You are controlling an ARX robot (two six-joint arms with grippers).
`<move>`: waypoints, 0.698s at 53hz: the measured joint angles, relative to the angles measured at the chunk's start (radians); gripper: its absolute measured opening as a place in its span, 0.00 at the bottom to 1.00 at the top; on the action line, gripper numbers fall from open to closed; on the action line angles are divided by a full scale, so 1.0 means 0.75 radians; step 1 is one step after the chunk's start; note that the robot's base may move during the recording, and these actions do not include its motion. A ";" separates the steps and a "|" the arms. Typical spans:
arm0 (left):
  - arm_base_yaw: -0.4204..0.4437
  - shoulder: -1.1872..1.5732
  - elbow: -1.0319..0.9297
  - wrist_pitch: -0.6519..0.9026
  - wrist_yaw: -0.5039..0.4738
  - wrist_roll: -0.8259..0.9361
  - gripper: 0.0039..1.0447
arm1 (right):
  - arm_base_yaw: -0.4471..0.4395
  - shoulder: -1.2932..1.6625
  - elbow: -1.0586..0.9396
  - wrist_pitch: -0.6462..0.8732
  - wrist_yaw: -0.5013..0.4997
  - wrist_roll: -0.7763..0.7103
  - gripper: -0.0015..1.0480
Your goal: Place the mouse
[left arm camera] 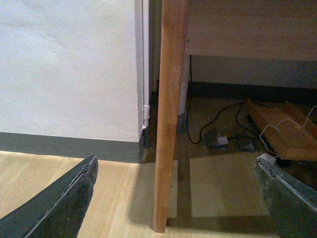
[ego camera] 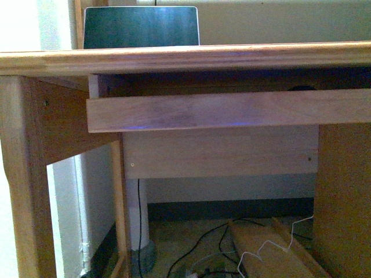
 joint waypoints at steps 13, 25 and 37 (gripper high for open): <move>-0.001 0.000 0.000 0.000 0.000 0.000 0.93 | -0.001 0.000 0.000 0.000 0.001 0.000 0.93; 0.000 0.000 0.000 0.000 0.000 0.000 0.93 | -0.001 0.000 0.000 0.000 0.001 -0.001 0.93; 0.000 0.000 0.000 0.000 0.000 0.000 0.93 | -0.001 0.000 0.000 0.000 0.000 0.000 0.93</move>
